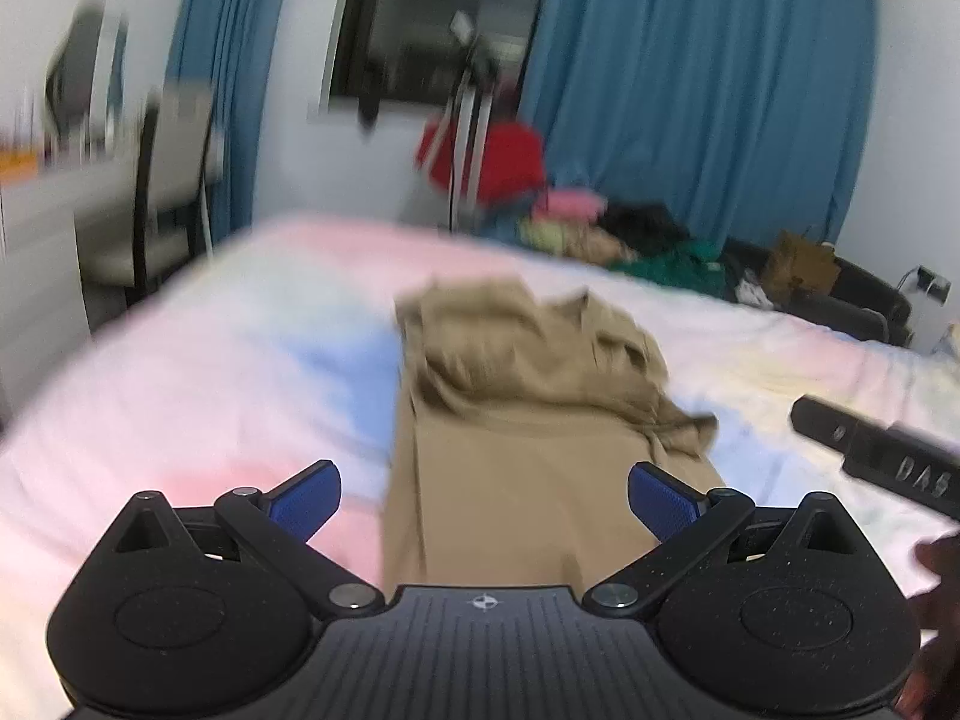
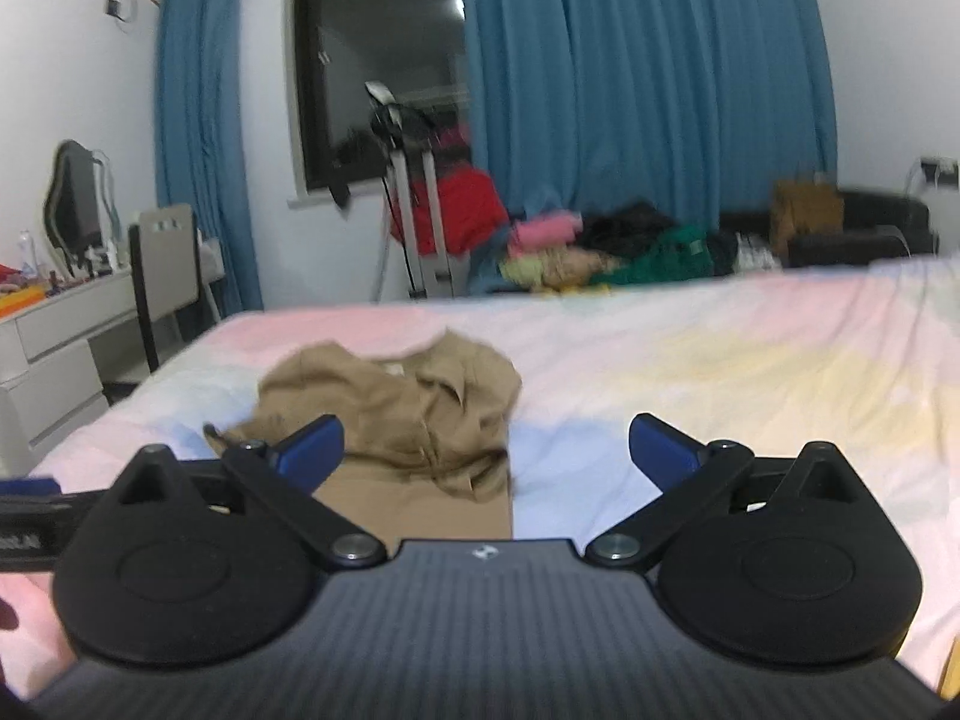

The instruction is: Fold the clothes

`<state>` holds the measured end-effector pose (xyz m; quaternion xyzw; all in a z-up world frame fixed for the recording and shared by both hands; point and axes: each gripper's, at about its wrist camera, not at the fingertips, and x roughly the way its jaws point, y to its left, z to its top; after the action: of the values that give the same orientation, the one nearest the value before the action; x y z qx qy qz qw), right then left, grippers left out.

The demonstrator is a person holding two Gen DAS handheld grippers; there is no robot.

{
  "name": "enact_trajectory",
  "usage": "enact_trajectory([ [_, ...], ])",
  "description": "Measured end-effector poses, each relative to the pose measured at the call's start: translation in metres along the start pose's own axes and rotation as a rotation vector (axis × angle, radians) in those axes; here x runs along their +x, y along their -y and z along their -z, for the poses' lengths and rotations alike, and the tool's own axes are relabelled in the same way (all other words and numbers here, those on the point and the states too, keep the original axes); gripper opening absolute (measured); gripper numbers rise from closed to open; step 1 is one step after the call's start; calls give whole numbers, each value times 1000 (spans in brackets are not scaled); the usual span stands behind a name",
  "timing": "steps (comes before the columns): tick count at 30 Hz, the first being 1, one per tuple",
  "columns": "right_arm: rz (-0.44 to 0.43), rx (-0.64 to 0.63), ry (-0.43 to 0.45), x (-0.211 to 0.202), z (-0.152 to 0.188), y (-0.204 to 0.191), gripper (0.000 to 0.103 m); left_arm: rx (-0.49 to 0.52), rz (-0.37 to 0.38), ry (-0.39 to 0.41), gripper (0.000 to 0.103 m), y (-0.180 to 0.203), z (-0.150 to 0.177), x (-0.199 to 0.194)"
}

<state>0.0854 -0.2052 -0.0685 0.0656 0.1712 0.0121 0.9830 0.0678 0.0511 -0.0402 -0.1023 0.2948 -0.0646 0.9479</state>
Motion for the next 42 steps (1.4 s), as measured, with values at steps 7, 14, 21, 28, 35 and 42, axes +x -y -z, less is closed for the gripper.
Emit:
enact_trajectory([
  [7,-149,403,-258,6,17,29,103,-385,183,-314,102,-38,20,21],
  [14,-340,871,-495,33,76,42,101,-681,277,-396,94,-77,47,56],
  [21,-276,1066,-481,56,101,49,71,-744,276,-289,55,-92,47,66],
  [28,-251,992,-408,51,93,47,17,-734,304,-208,26,-92,45,52],
  [35,-334,957,-318,39,68,51,11,-634,380,-22,13,-78,27,26],
  [42,-449,1051,-239,7,25,64,10,-592,504,104,11,-57,-4,-36],
])
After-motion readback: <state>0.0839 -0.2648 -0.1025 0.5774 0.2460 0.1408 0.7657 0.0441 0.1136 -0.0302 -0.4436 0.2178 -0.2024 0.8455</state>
